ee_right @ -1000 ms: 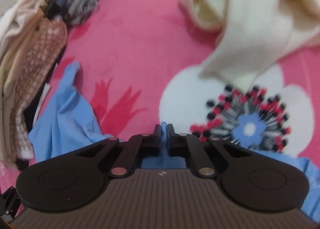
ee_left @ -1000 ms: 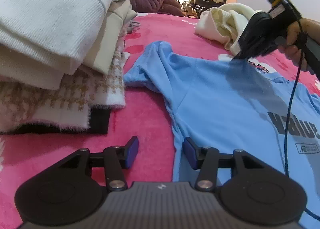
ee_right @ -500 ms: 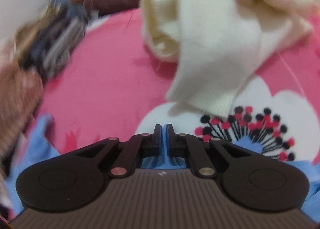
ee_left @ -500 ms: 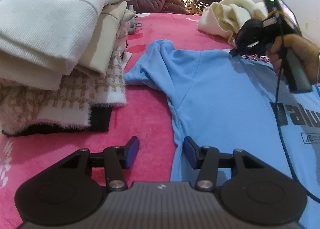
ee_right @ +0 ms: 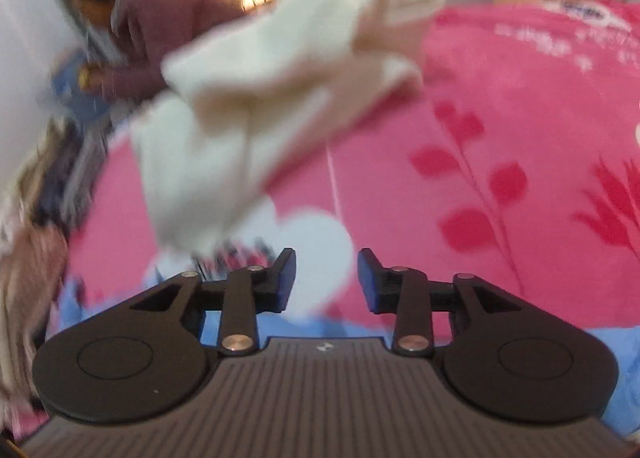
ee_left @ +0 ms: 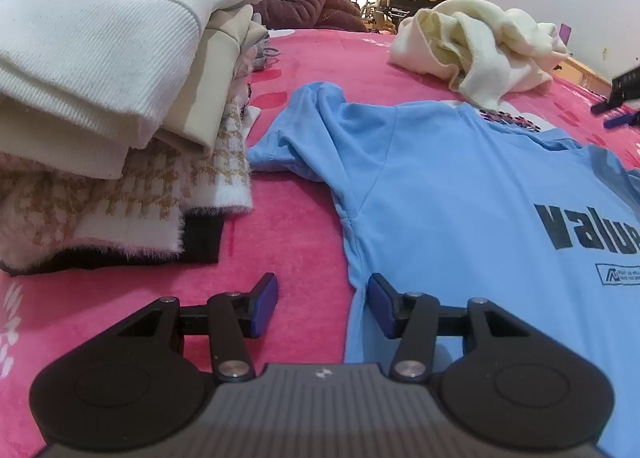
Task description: Fold clothes
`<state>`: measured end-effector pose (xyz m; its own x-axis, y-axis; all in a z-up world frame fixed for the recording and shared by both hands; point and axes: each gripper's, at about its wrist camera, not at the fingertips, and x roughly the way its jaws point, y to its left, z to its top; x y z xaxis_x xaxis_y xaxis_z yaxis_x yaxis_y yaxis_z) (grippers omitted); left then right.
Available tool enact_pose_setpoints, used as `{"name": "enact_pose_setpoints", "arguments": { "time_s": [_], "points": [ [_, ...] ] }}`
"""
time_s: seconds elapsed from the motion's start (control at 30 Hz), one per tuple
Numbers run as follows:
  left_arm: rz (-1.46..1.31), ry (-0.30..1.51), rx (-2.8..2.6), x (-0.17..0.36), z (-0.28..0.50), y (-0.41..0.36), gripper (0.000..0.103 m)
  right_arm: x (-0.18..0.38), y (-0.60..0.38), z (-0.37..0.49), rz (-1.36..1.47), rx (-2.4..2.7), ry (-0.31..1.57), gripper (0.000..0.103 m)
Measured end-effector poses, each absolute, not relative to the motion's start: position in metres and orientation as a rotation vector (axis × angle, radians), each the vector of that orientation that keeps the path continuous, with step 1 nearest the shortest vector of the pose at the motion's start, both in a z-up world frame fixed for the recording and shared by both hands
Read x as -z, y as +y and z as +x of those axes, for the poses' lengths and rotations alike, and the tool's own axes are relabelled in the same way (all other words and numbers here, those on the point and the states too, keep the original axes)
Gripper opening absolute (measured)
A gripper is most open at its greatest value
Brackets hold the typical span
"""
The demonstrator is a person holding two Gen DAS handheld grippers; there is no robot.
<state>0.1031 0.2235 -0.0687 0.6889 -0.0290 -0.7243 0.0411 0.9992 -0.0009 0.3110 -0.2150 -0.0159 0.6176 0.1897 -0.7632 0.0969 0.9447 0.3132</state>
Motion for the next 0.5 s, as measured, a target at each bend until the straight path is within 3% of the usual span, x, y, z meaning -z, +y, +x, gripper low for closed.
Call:
{"name": "enact_pose_setpoints", "arguments": {
  "time_s": [0.07,0.3,0.33,0.4,0.5],
  "points": [
    [0.024,0.804,0.040,0.070,0.103,0.223,0.052,0.032,-0.214,0.314,0.328,-0.100,0.983,0.046],
    [0.048,0.789,0.041,0.072,0.104,0.219,0.053,0.064,-0.194,0.332,0.217,-0.116,1.058,0.047],
    [0.050,0.788,0.041,0.072,0.104,0.219,0.053,0.066,-0.192,0.332,0.206,-0.113,1.063,0.044],
    [0.051,0.787,0.039,0.072,0.104,0.219,0.053,0.063,-0.182,0.332,0.141,-0.127,1.072,0.012],
    [0.050,0.788,0.036,0.072,0.104,0.219,0.053,0.050,-0.172,0.329,0.052,-0.149,1.070,0.004]
  ]
}}
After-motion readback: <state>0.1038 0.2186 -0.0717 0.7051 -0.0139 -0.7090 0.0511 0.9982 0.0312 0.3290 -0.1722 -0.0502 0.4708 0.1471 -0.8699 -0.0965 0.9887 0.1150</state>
